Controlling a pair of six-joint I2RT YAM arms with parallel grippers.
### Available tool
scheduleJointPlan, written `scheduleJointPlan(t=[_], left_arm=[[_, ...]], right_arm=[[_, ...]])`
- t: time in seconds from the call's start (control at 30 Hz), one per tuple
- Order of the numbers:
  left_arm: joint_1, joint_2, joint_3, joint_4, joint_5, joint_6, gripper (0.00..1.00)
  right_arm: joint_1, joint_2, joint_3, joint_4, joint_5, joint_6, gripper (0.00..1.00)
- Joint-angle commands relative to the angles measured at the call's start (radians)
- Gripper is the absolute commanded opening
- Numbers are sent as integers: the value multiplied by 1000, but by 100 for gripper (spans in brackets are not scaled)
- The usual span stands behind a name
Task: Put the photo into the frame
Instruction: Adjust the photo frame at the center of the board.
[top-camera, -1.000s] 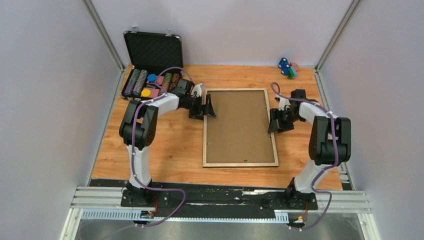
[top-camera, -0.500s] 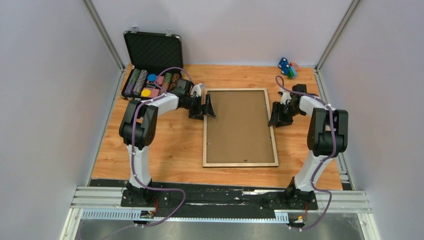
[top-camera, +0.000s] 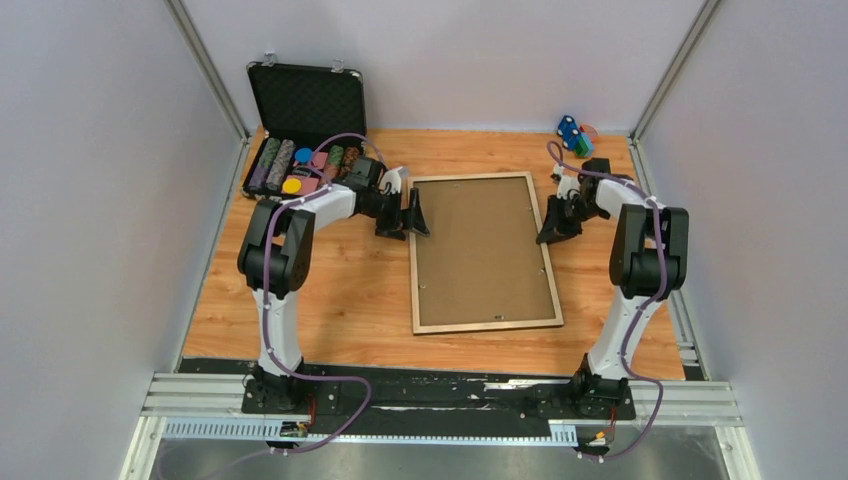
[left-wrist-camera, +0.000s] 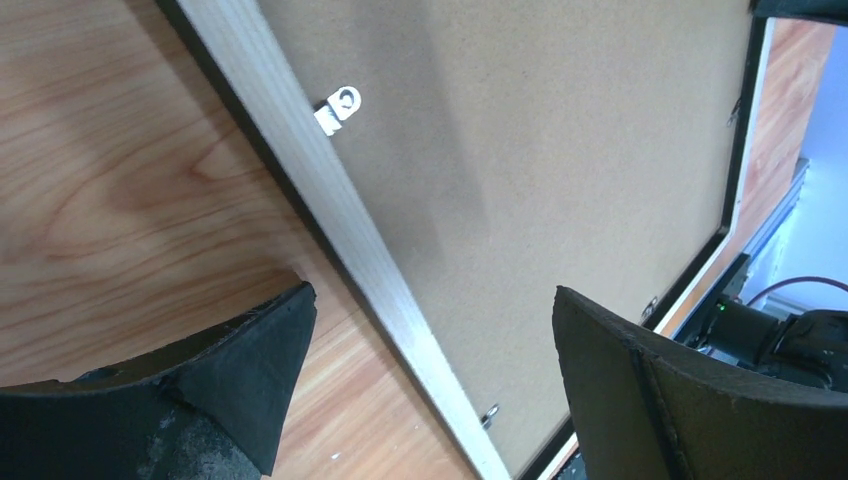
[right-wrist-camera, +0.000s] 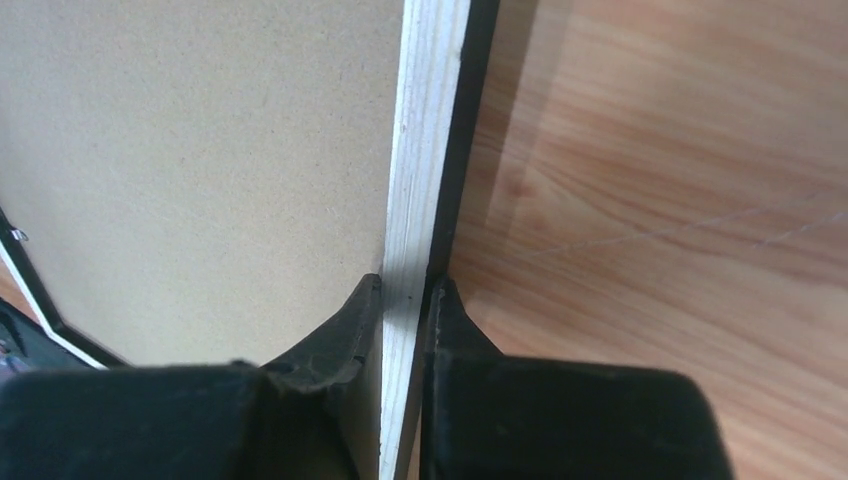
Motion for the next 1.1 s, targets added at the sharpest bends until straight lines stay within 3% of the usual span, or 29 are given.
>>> scheduleJointPlan(t=[0.0, 0.27, 0.47, 0.7, 1.07], left_arm=[[52, 12, 1, -162, -156, 123, 100], [61, -20, 105, -299, -315, 358, 100], [59, 8, 161, -348, -359, 424, 100], [30, 14, 173, -347, -395, 431, 100], [-16, 38, 176, -372, -393, 453, 100]], right_arm=[[3, 64, 93, 11, -1, -220, 0], [39, 199, 331, -141, -30, -495, 0], [101, 290, 450, -225, -61, -665, 0], [220, 335, 471, -248, -59, -797, 0], [252, 312, 450, -257, -83, -849, 0]])
